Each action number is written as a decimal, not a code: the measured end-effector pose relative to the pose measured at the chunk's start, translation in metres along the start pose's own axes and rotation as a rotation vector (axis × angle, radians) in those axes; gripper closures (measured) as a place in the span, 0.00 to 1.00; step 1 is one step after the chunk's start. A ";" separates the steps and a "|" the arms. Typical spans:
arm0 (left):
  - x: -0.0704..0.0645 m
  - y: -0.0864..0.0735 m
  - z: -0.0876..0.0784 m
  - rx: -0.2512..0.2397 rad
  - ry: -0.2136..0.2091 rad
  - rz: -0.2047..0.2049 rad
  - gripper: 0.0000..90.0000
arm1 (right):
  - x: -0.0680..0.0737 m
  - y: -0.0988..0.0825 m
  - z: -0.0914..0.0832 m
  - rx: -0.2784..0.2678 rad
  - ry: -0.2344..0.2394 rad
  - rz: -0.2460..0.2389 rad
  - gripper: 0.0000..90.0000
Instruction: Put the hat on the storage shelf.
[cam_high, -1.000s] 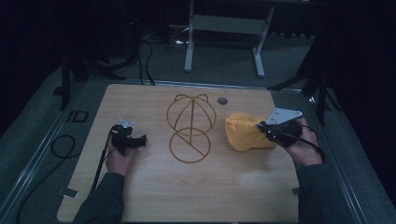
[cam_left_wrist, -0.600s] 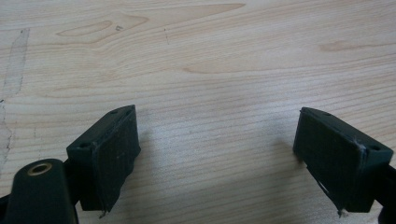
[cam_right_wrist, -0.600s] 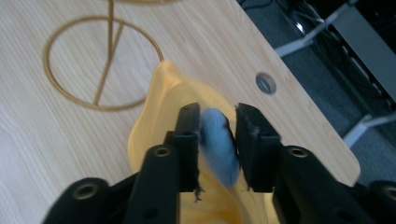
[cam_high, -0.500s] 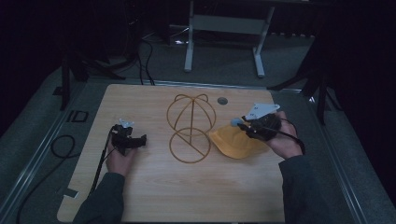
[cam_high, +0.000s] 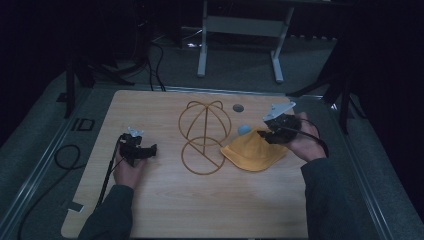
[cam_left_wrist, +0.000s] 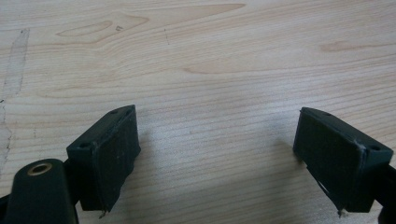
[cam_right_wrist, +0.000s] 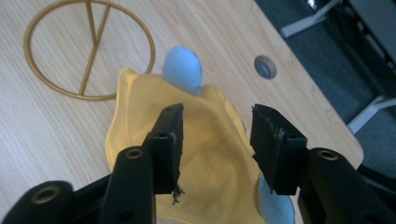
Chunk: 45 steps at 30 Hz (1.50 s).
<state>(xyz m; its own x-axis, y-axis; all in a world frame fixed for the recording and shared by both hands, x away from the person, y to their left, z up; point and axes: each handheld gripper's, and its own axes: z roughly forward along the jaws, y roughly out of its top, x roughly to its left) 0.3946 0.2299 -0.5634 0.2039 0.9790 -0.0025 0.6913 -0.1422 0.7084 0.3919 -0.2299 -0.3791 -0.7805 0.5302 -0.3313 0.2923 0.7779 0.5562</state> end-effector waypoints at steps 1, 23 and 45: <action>0.000 0.000 0.000 0.000 0.000 0.000 0.16 | -0.002 0.000 0.001 0.006 0.001 -0.003 0.60; 0.000 0.000 0.000 -0.004 0.001 -0.001 0.16 | -0.024 -0.002 0.028 0.158 0.067 -0.031 0.51; 0.000 0.000 0.001 -0.004 0.002 -0.001 0.16 | -0.030 0.009 0.052 0.270 0.142 -0.079 0.43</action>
<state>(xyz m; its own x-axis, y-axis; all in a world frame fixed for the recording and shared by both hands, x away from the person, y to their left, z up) 0.3950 0.2298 -0.5637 0.2016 0.9795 -0.0023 0.6886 -0.1401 0.7115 0.4462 -0.2214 -0.4038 -0.8703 0.4269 -0.2455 0.3490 0.8864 0.3041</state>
